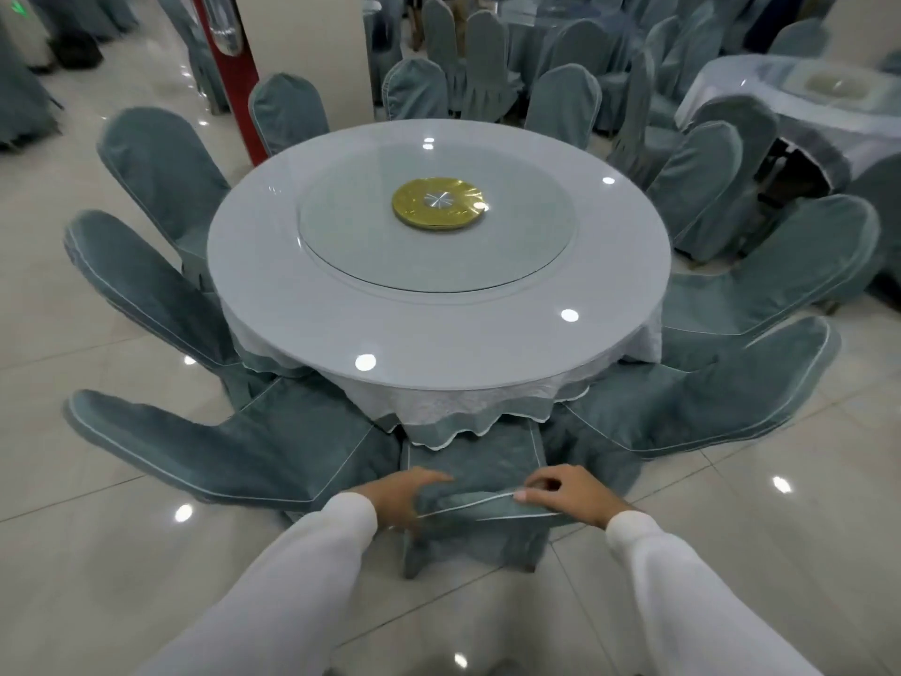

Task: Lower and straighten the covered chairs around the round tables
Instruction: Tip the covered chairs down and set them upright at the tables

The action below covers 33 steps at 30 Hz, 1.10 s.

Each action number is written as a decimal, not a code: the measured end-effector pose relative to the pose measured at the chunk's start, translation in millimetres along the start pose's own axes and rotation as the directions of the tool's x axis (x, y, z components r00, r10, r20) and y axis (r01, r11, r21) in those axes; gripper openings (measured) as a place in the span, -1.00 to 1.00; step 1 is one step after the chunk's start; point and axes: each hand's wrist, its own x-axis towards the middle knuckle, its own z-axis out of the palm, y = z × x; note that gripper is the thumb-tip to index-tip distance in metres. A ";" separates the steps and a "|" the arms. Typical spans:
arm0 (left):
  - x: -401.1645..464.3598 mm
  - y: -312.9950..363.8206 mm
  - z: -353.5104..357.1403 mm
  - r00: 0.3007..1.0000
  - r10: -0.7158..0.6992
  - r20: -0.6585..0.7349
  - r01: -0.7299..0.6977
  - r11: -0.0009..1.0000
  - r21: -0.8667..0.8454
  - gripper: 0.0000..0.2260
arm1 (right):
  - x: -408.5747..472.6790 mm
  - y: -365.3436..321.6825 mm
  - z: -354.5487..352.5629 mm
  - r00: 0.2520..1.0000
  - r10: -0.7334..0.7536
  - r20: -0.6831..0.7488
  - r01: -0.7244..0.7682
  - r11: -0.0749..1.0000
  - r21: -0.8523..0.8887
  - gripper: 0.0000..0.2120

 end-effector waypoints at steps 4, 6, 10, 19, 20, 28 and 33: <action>15.4 19.6 14.2 0.996 -0.084 -0.007 0.084 0.991 0.105 -0.45 | -12.1 27.7 -21.6 0.994 -0.049 0.103 0.056 0.996 -0.065 -0.51; 15.9 27.7 14.7 0.995 -0.095 -0.018 0.096 0.986 0.139 -0.52 | -10.7 33.9 -28.0 0.984 -0.078 0.163 0.099 0.987 -0.124 -0.62; 22.8 29.2 20.0 0.993 -0.112 -0.027 0.115 0.979 0.169 -0.55 | -5.3 45.0 -39.2 0.975 -0.144 0.169 0.178 0.962 -0.205 -0.60; 36.8 32.4 9.5 0.986 -0.143 0.090 0.143 0.990 -0.001 -0.49 | 7.4 52.2 -67.7 0.989 -0.101 0.112 0.114 0.986 -0.121 -0.64; 39.7 31.0 3.1 0.976 -0.152 0.154 0.159 0.987 -0.037 -0.46 | 7.6 51.1 -68.7 0.992 -0.087 0.093 0.094 0.992 -0.082 -0.59; 87.5 50.9 -43.6 0.998 -0.060 -0.021 0.054 0.972 -0.228 -0.72 | 19.1 58.7 -99.6 0.990 -0.027 -0.135 0.037 0.997 0.072 -0.71; 137.3 87.8 -47.6 0.971 -0.043 -0.234 -0.009 0.977 -0.215 -0.80 | 32.9 85.3 -136.5 0.985 0.008 -0.173 0.003 0.998 0.065 -0.83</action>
